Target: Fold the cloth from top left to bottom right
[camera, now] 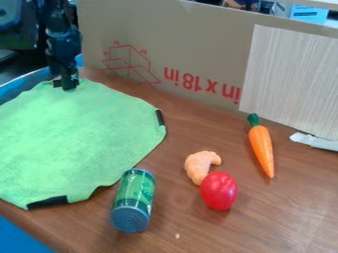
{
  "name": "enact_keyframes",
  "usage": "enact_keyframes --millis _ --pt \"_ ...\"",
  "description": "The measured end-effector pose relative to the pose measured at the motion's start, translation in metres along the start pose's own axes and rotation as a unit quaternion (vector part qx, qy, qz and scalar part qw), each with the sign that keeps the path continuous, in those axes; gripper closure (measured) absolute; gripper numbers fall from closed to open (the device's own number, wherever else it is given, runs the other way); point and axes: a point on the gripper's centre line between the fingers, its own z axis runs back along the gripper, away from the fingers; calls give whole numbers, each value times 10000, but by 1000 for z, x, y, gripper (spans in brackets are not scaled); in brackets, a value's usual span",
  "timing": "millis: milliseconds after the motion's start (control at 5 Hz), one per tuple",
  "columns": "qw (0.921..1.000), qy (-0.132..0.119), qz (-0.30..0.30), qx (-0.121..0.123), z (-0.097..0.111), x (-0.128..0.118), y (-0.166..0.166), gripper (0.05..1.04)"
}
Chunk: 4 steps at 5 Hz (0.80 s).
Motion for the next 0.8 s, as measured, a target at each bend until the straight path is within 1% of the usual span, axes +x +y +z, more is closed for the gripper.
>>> enact_keyframes --millis 200,400,600,800 --pt "9999 0 111 41 -1 1 1 373" --pt "9998 -17 210 7 -1 1 0 673" --pt "9995 -74 302 -33 1 3 0 896" --pt "9994 -141 303 -79 0 5 -2 1010"
